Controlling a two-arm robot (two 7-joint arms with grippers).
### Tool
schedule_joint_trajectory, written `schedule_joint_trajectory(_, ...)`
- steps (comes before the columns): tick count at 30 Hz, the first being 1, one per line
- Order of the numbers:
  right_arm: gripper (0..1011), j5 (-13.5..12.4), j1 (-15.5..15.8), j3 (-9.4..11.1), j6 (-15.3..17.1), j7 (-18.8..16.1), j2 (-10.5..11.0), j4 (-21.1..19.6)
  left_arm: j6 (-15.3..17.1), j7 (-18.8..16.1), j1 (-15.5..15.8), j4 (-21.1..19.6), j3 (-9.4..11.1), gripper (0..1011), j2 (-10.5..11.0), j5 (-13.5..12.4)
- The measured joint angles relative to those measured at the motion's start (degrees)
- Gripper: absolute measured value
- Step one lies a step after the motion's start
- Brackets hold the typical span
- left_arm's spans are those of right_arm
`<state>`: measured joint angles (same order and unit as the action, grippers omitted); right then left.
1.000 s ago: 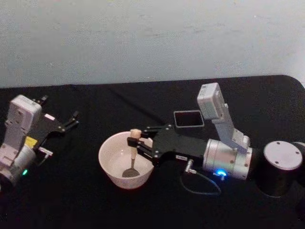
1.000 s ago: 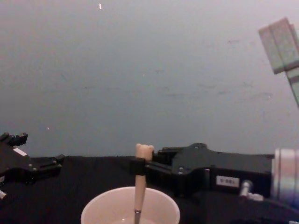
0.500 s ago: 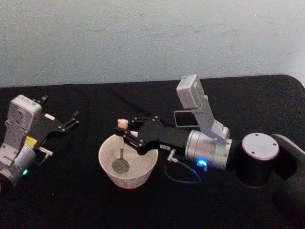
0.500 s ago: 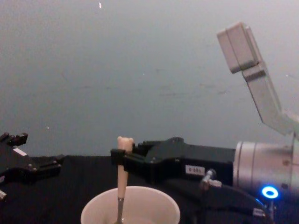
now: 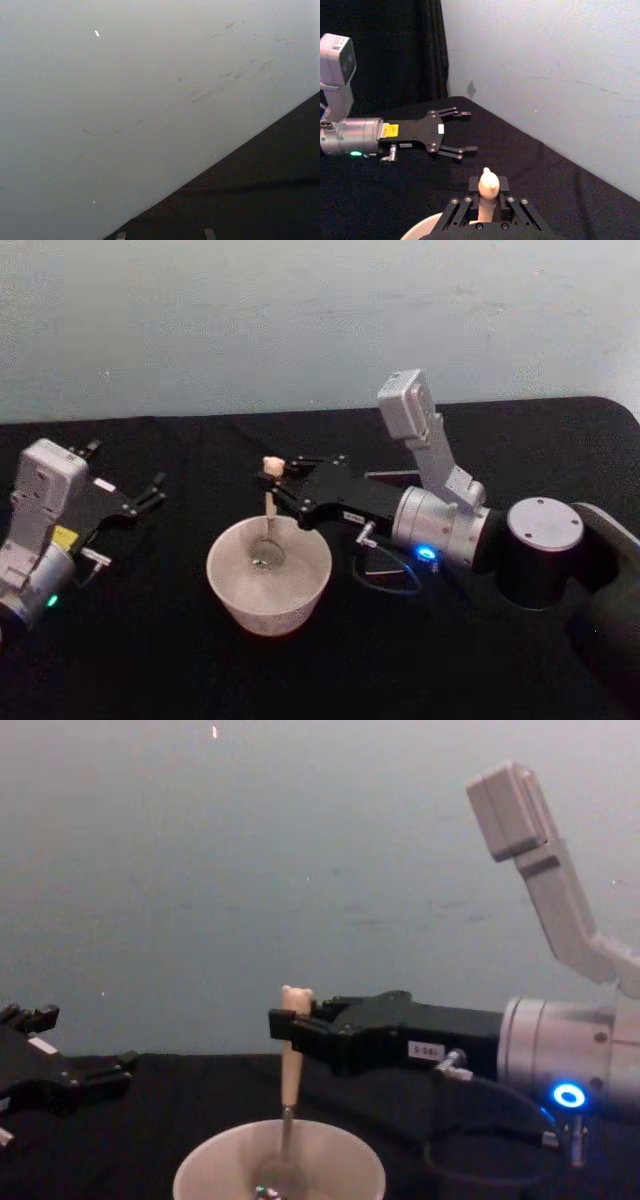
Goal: Pick up the stirring spoon with one hand, stir inside the cup, then place it back in its original position.
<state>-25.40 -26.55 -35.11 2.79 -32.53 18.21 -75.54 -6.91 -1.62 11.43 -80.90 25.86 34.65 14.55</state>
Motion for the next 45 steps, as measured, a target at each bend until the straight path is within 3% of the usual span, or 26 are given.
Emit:
schedule_joint_trajectory(4,223,0.1,0.2,0.4,0.0,0.0,0.6,-0.2,0.0,0.0,0.0,0.0,0.0,1002,0.0,0.0)
schedule_joint_trajectory(16,223,-0.8,3.8,2.2,0.2,-1.8,5.4,-5.2,0.0,0.0,0.0,0.0,0.0,1001,0.0,0.0)
schedule_joint_trajectory(27,223,-2.8,6.5,1.3,1.0,-4.6,8.5,-10.0,0.0,0.0,0.0,0.0,0.0,1002,0.0,0.0)
schedule_joint_trajectory(35,223,-3.2,6.6,-0.2,1.2,-5.0,8.4,-10.8,0.0,0.0,0.0,0.0,0.0,1001,0.0,0.0)
schedule_joint_trajectory(45,223,-2.2,3.9,-2.0,1.1,-3.5,5.0,-8.0,0.0,0.0,0.0,0.0,0.0,1001,0.0,0.0)
